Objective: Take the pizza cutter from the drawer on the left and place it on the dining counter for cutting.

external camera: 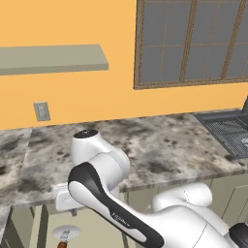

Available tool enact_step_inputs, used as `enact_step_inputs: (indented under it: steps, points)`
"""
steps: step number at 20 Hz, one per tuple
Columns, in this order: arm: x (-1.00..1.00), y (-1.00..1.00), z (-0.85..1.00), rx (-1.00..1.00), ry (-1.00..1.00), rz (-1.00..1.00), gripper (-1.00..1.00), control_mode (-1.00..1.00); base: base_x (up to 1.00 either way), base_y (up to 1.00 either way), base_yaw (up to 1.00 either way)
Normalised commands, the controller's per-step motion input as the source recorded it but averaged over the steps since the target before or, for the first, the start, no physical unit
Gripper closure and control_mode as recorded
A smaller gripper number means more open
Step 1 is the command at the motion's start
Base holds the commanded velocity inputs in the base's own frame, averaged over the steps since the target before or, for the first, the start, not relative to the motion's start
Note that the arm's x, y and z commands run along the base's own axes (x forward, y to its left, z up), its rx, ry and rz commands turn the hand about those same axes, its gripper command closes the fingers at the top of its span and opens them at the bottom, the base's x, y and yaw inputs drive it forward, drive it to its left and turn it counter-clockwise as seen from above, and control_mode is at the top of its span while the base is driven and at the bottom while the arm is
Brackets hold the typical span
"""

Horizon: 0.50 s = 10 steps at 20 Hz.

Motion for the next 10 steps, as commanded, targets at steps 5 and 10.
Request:
enact_step_inputs:
  steps: [5,10]
  points:
    - [0.18,0.00,-0.49,0.00,0.00,-0.12,-1.00,-1.00,0.00,0.00,0.00]
    - [0.28,0.01,-0.27,0.00,0.00,-0.09,-1.00,-1.00,0.00,0.00,0.00]
